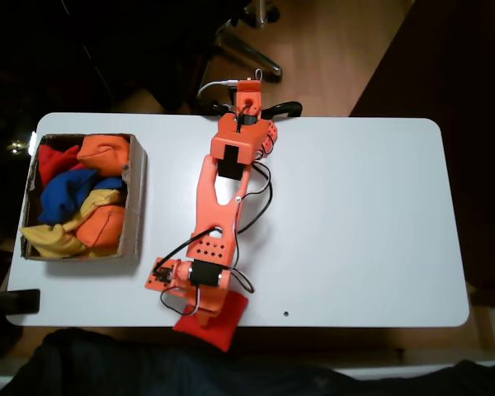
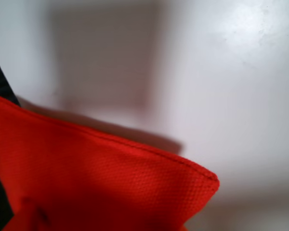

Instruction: Grasp a bag and put it in the box.

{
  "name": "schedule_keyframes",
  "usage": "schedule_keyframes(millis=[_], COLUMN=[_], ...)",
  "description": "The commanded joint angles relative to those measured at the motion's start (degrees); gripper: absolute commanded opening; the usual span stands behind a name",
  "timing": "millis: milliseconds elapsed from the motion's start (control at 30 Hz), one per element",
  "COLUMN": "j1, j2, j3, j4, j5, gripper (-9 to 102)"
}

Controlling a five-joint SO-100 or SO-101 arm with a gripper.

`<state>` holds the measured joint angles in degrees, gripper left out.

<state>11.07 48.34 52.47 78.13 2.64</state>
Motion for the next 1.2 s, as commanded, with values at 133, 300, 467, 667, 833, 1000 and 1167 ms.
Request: schedule_keyframes(millis=[133, 300, 467, 667, 833, 1000, 1167], j1=[0.0, 0.2, 0.4, 1.1, 1.8, 2.5, 3.2], j2=[0.2, 0.2, 0.1, 0.6, 0.9, 1.1, 2.8], j3=[0.1, 0.1, 0.6, 0.6, 0.7, 1.1, 2.8], j4=[1.5, 1.9, 2.9, 3.0, 3.0, 3.6, 3.6], j5=[-1.6, -2.3, -3.1, -3.7, -4.2, -5.4, -6.0], gripper=[35, 31, 25, 16, 10, 5, 0])
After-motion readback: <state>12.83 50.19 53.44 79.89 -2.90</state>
